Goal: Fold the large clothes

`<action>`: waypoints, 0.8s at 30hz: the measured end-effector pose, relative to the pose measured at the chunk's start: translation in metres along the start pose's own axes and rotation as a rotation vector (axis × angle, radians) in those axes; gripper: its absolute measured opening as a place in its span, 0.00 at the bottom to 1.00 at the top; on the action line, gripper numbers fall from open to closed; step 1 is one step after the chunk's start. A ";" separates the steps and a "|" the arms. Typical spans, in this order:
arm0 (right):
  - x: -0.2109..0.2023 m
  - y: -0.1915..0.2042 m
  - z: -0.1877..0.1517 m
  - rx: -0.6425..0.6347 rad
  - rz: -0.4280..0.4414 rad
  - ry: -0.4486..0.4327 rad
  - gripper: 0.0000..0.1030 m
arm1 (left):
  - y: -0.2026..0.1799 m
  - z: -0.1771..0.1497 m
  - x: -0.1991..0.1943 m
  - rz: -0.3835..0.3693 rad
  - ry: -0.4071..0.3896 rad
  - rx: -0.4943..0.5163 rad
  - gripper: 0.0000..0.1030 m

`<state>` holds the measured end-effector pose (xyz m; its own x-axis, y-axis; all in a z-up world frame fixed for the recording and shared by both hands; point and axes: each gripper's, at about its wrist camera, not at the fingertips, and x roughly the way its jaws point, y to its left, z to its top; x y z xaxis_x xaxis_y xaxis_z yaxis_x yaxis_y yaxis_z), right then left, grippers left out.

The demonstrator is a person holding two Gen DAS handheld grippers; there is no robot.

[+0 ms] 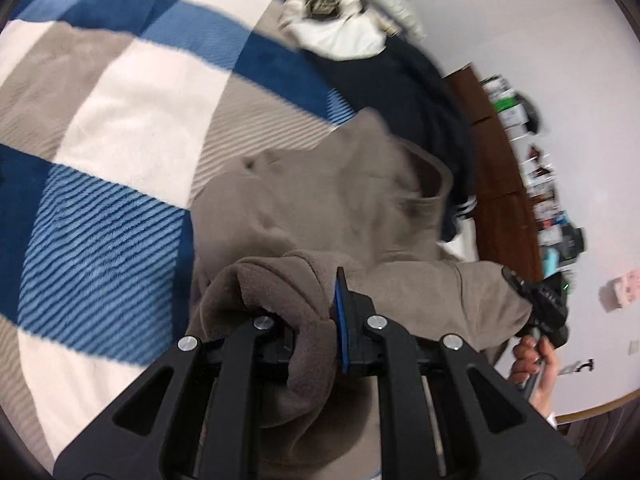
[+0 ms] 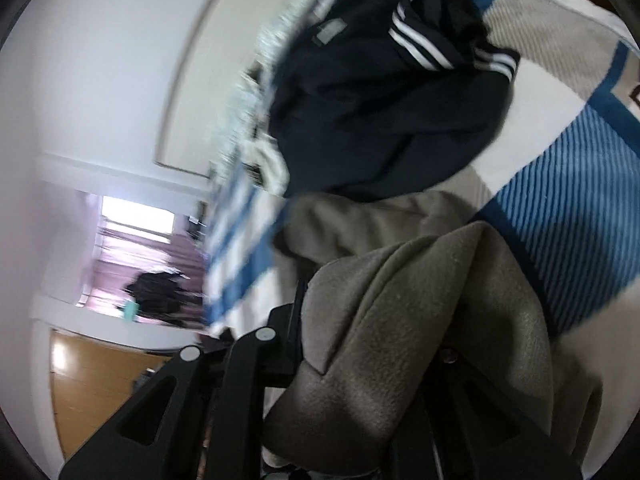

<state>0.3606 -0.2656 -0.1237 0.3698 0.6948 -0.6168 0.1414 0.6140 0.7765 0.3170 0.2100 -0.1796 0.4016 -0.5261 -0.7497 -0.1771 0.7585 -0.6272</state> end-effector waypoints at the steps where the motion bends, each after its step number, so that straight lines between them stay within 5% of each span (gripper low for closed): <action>1: 0.007 -0.005 0.002 0.005 -0.023 0.021 0.12 | 0.001 0.001 0.007 0.015 0.018 0.001 0.13; 5: 0.025 -0.028 0.006 0.048 -0.071 0.093 0.20 | 0.009 0.005 0.023 0.040 0.071 -0.008 0.17; 6: 0.023 -0.028 0.005 0.054 -0.046 0.105 0.29 | 0.008 0.006 0.022 0.034 0.076 -0.004 0.23; 7: 0.020 -0.027 0.005 0.046 -0.028 0.111 0.53 | 0.004 0.006 0.019 0.016 0.081 0.009 0.41; 8: 0.015 -0.022 0.004 0.031 -0.005 0.116 0.66 | -0.003 0.005 0.014 -0.017 0.089 0.039 0.55; 9: 0.005 -0.013 0.002 0.003 0.023 0.123 0.84 | -0.010 0.003 0.010 -0.041 0.099 0.070 0.83; 10: -0.002 -0.008 0.001 -0.014 0.030 0.123 0.90 | -0.018 0.002 0.005 -0.026 0.107 0.111 0.94; 18: -0.103 0.034 -0.048 -0.184 0.060 0.129 0.96 | -0.066 -0.030 -0.070 0.181 0.007 0.370 0.94; 24: -0.124 0.014 -0.128 -0.182 0.083 0.192 0.96 | -0.090 -0.096 -0.094 0.176 -0.030 0.473 0.94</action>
<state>0.1992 -0.2949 -0.0527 0.1896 0.7932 -0.5786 -0.0555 0.5970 0.8003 0.2092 0.1538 -0.0731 0.4294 -0.3689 -0.8243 0.1791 0.9294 -0.3226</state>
